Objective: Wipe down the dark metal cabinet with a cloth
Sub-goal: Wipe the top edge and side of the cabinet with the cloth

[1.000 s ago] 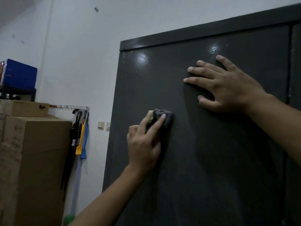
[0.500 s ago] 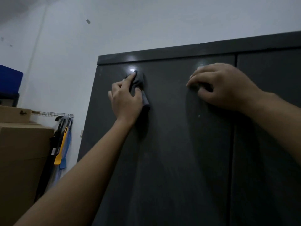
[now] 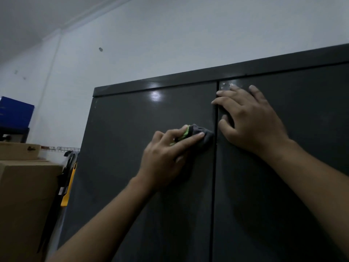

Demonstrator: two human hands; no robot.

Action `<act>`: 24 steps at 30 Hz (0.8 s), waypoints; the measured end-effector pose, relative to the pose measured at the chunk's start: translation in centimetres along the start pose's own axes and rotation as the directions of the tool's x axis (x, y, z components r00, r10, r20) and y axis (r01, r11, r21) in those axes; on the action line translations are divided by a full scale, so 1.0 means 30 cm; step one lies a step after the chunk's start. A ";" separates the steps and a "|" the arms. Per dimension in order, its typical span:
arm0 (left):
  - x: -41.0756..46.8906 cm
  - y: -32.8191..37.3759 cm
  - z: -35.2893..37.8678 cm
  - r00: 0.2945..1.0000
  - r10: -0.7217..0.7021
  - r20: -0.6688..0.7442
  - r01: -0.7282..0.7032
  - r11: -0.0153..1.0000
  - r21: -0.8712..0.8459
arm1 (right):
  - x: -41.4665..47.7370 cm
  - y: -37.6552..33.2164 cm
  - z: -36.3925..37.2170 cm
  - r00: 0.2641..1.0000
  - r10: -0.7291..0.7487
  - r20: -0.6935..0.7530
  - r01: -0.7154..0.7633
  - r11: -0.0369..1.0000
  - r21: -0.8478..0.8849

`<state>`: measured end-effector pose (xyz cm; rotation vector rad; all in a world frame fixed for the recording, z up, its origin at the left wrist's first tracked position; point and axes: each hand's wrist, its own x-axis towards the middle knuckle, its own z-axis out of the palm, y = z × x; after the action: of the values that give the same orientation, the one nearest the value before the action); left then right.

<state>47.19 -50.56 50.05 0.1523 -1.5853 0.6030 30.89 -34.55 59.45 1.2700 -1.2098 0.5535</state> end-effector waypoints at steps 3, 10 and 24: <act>0.103 -0.078 0.012 0.944 -0.311 -0.108 0.310 0.950 -0.033 | -0.006 -0.008 0.006 1.000 -0.005 -0.006 0.005 1.000 0.001; 0.130 0.095 0.054 0.946 -0.309 -0.096 0.308 0.951 -0.032 | 0.001 0.003 -0.003 0.998 0.054 -0.030 -0.046 0.976 0.212; 0.028 0.024 -0.055 0.967 0.214 0.137 -0.225 0.972 0.073 | 0.005 0.003 -0.058 0.992 0.055 0.115 -0.084 0.958 0.273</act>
<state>48.23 -48.97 50.64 0.0821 -1.7138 0.8511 31.50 -32.97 59.89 1.5134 -1.3023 0.7343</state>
